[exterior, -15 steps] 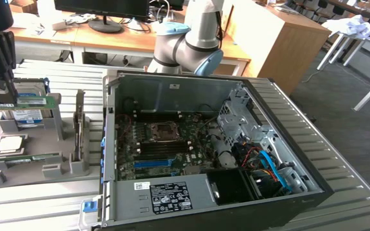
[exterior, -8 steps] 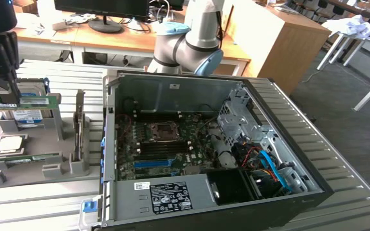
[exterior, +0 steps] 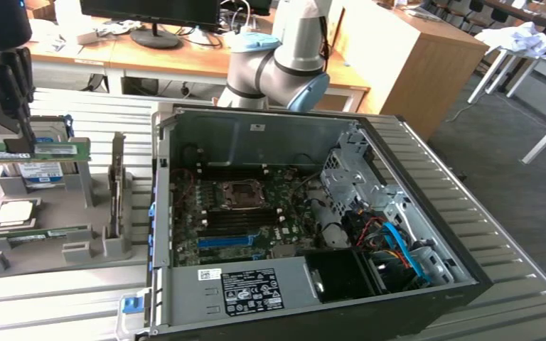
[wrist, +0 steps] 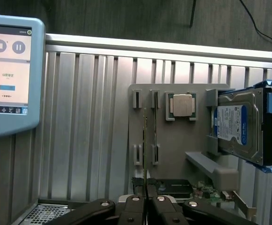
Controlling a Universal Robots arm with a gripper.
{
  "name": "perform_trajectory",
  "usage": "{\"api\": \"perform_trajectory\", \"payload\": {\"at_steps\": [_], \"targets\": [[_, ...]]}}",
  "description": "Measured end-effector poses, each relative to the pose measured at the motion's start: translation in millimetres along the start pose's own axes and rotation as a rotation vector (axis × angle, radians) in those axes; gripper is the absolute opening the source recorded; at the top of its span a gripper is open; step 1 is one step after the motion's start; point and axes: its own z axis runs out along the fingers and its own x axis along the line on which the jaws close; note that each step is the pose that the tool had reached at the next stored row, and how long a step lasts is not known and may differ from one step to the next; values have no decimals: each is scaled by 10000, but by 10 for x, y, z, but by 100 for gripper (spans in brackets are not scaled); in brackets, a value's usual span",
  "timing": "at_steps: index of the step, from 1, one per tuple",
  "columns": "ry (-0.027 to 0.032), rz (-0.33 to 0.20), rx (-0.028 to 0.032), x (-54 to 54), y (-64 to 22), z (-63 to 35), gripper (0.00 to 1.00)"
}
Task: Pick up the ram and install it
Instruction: 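Pick up the ram and move it above insertion slot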
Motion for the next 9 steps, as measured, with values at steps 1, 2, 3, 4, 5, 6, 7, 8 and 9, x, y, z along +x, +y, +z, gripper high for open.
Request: {"api": "perform_trajectory", "payload": {"at_steps": [1,2,3,4,5,6,7,8,9], "targets": [[0,0,1,0,-8,0,12],[0,0,0,1,-15,0,12],[0,0,0,1,-21,0,12],[0,1,0,1,-26,0,12],[0,0,0,1,-31,0,12],[0,0,-1,2,-37,-1,12],[0,0,0,2,-43,0,12],[1,0,0,2,-48,0,12],[0,1,0,2,-52,0,12]]}}
